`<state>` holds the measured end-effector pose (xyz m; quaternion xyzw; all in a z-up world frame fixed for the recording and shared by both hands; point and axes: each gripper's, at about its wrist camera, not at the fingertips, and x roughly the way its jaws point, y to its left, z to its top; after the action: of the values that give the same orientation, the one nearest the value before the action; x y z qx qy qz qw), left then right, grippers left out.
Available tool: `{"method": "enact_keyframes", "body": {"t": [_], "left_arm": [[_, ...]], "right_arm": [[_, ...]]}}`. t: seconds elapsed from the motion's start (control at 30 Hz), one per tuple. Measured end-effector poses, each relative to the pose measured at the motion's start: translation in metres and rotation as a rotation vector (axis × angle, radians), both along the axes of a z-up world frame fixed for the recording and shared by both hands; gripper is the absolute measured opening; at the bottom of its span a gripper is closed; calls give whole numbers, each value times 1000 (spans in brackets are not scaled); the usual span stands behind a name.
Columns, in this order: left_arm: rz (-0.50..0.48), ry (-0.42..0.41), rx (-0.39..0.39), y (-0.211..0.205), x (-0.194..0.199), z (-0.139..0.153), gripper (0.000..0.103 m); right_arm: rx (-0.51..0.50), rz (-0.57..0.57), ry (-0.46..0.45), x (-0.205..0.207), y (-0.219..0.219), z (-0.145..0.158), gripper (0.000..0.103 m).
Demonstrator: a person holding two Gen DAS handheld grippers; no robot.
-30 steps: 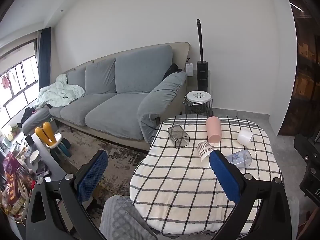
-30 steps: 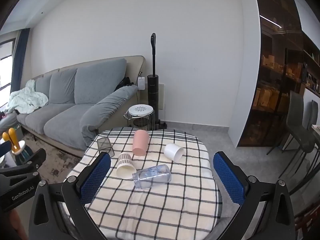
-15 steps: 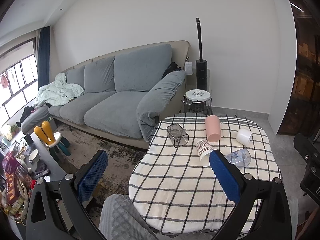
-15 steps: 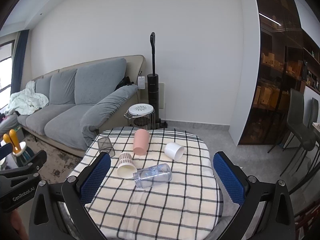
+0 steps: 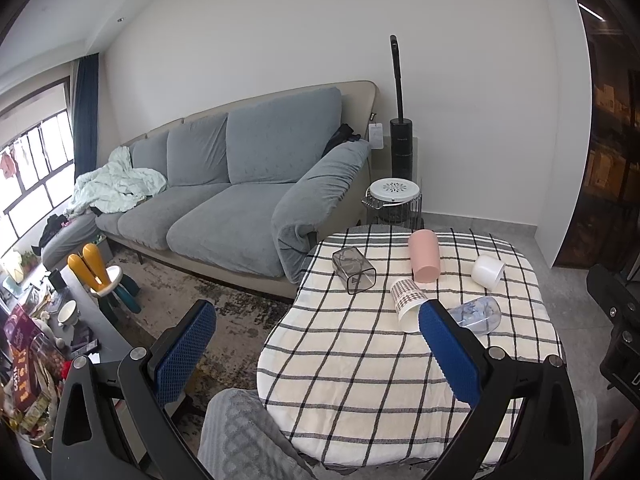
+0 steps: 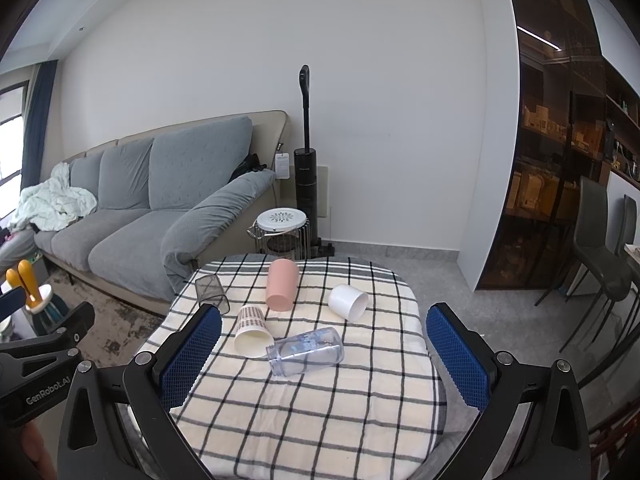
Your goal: Flip cup upside down
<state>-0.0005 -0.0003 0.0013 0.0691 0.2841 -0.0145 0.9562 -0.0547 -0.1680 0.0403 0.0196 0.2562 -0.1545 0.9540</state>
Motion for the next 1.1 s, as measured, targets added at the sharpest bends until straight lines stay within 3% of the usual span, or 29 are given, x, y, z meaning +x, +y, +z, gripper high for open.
{"method": "enact_keyframes", "body": {"t": [1.1], "left_arm": [[-5, 5, 1, 0, -2, 1, 103]], "right_arm": [[4, 0, 4, 0, -3, -1, 103]]}}
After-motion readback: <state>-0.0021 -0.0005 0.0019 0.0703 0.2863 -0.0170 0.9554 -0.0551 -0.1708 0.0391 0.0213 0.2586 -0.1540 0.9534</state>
